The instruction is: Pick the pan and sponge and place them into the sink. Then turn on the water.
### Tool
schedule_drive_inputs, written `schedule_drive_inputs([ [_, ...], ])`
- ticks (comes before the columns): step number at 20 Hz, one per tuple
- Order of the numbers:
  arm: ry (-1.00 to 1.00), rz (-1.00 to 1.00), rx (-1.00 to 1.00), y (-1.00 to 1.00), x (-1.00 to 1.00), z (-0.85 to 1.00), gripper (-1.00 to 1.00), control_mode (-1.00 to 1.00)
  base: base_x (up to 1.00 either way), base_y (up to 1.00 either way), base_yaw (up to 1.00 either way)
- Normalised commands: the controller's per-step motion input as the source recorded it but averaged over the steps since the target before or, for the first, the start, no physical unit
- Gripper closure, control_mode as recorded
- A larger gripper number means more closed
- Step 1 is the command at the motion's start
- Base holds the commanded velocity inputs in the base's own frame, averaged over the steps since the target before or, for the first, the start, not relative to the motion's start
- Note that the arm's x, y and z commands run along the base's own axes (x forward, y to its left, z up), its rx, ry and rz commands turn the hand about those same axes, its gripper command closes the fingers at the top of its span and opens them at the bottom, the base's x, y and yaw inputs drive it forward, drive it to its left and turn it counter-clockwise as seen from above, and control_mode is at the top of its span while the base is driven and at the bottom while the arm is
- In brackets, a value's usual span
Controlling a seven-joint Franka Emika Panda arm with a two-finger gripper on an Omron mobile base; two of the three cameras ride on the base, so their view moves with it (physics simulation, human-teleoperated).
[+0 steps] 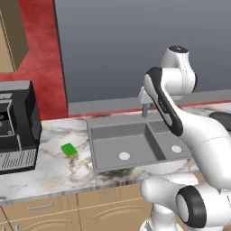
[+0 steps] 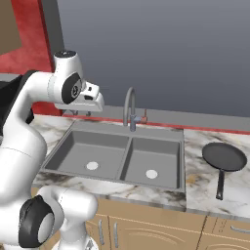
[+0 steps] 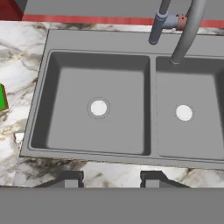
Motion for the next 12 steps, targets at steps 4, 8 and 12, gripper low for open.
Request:
schedule_drive_inputs([
  [4,0.0,0.0,0.0,0.0,-0.08,0.0,-1.0,-1.0,0.0,0.0,0.0],
  [8,-0.02,0.0,0.0,-0.01,-0.19,0.0,-1.0,-1.0,0.0,0.0,0.0],
  [12,-0.03,0.0,0.0,-0.1,-0.19,0.0,-1.0,-1.0,0.0,0.0,0.0],
])
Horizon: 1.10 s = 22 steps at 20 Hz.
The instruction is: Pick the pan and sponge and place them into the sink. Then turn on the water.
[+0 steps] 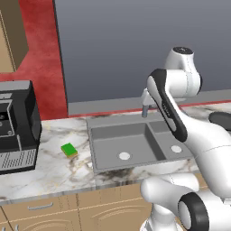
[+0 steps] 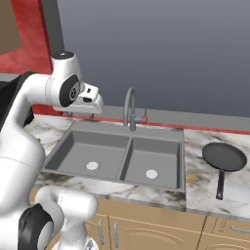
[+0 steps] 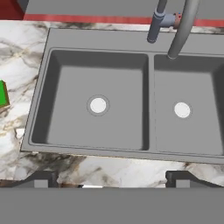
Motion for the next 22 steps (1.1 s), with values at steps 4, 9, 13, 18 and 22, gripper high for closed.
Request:
schedule_drive_inputs([
  [4,-0.02,0.0,0.0,-0.21,-0.06,0.0,-1.0,-1.0,0.0,0.0,0.0],
  [9,-0.01,0.0,0.0,-0.28,0.0,0.0,-1.0,-1.0,0.0,0.0,0.0],
  [13,0.0,0.0,0.0,-0.29,0.0,0.0,-1.0,-1.0,0.0,0.0,0.0],
  [18,0.0,0.0,0.0,-0.32,0.0,0.0,-1.0,-1.0,0.0,0.0,0.0],
  [22,0.0,0.0,-0.01,-0.35,0.0,-0.02,-1.0,-1.0,0.0,0.0,0.0],
])
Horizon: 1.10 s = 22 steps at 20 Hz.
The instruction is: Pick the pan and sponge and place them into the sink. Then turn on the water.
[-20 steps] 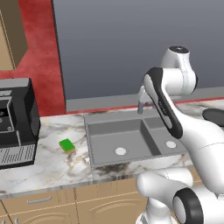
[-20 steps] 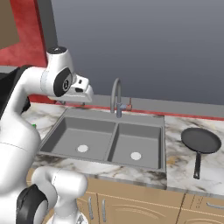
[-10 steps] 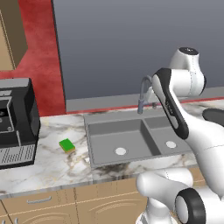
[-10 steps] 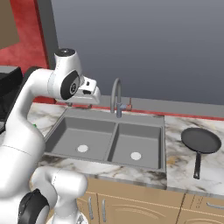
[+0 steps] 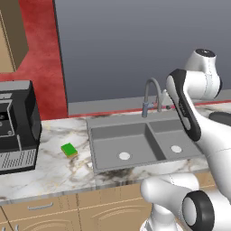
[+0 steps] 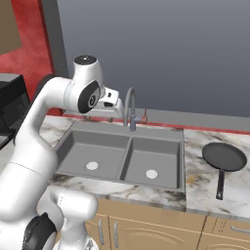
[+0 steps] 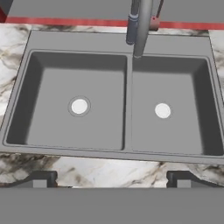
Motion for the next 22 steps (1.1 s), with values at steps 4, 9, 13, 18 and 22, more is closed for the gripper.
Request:
schedule_drive_inputs([
  [4,0.0,0.0,-0.03,-0.36,0.0,-0.08,-1.0,-1.0,0.0,0.0,0.0],
  [9,0.0,0.0,-0.04,-0.36,0.0,-0.12,-1.0,-1.0,0.0,0.0,0.0],
  [13,0.0,0.0,-0.05,-0.38,0.0,-0.16,-1.0,-1.0,0.0,0.0,0.0],
  [18,0.0,0.0,-0.05,-0.38,0.0,-0.16,-1.0,-1.0,0.0,0.0,0.0],
  [22,0.0,0.0,-0.04,-0.38,0.0,-0.17,-1.0,-1.0,0.0,0.0,0.0],
])
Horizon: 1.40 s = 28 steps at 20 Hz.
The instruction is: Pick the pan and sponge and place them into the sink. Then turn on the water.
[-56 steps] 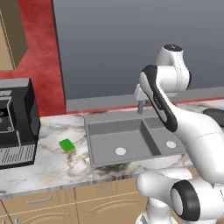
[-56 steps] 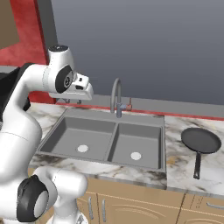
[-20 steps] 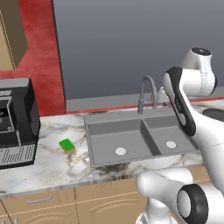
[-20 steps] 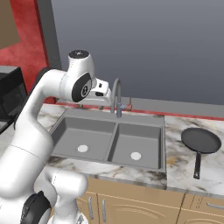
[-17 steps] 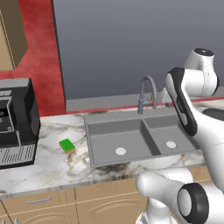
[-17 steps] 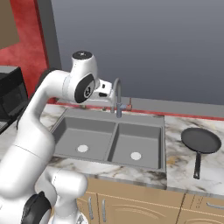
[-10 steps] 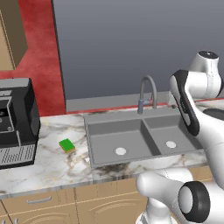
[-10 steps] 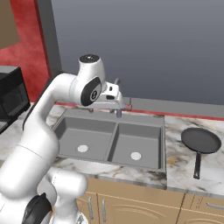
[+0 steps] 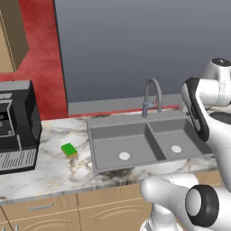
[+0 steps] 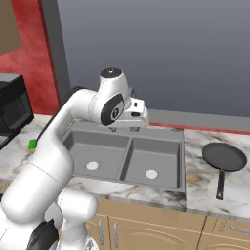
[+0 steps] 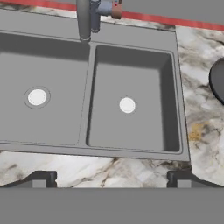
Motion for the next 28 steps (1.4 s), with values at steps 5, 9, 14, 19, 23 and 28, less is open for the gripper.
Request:
schedule_drive_inputs([
  [5,0.0,0.0,-0.02,-0.37,0.0,-0.16,-1.0,-1.0,0.0,0.0,0.0],
  [9,0.0,0.0,-0.01,-0.39,0.0,-0.17,-1.0,-1.0,0.0,0.0,0.0],
  [14,0.0,0.0,0.0,-0.37,0.0,-0.17,-1.0,-1.0,0.0,0.0,0.0],
  [19,0.0,0.0,0.0,-0.36,0.0,-0.19,-1.0,-1.0,0.0,0.0,0.0],
  [23,0.0,0.0,0.0,-0.36,0.0,-0.19,-1.0,-1.0,0.0,0.0,0.0],
  [28,0.0,0.0,0.0,-0.36,0.0,-0.17,-1.0,-1.0,0.0,0.0,0.0],
])
